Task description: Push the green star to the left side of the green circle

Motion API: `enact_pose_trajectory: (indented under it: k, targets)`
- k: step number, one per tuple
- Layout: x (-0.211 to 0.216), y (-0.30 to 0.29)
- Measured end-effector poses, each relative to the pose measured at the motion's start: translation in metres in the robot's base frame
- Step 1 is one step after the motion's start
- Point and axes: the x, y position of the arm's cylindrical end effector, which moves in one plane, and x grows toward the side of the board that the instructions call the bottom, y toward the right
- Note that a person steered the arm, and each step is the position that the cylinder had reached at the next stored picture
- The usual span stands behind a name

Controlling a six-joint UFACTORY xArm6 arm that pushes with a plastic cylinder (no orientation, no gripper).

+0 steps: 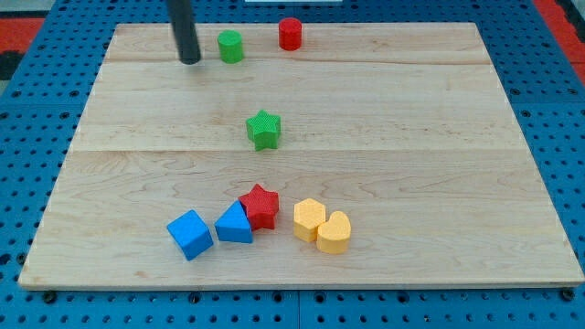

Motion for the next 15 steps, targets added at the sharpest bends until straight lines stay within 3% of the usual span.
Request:
enact_pose_trajectory:
  k: [1, 2, 3, 4, 5, 6, 7, 10, 11, 13, 14, 15]
  targets:
    - [-0.020, 0.057]
    - [-0.015, 0.099]
    - [0.056, 0.042]
    - [0.146, 0.034]
    - [0.175, 0.056]
    - [0.175, 0.146]
    - [0.120, 0.152]
    - [0.034, 0.149]
    - [0.009, 0.181]
    - [0.018, 0.226]
    - [0.001, 0.256]
    - [-0.017, 0.232]
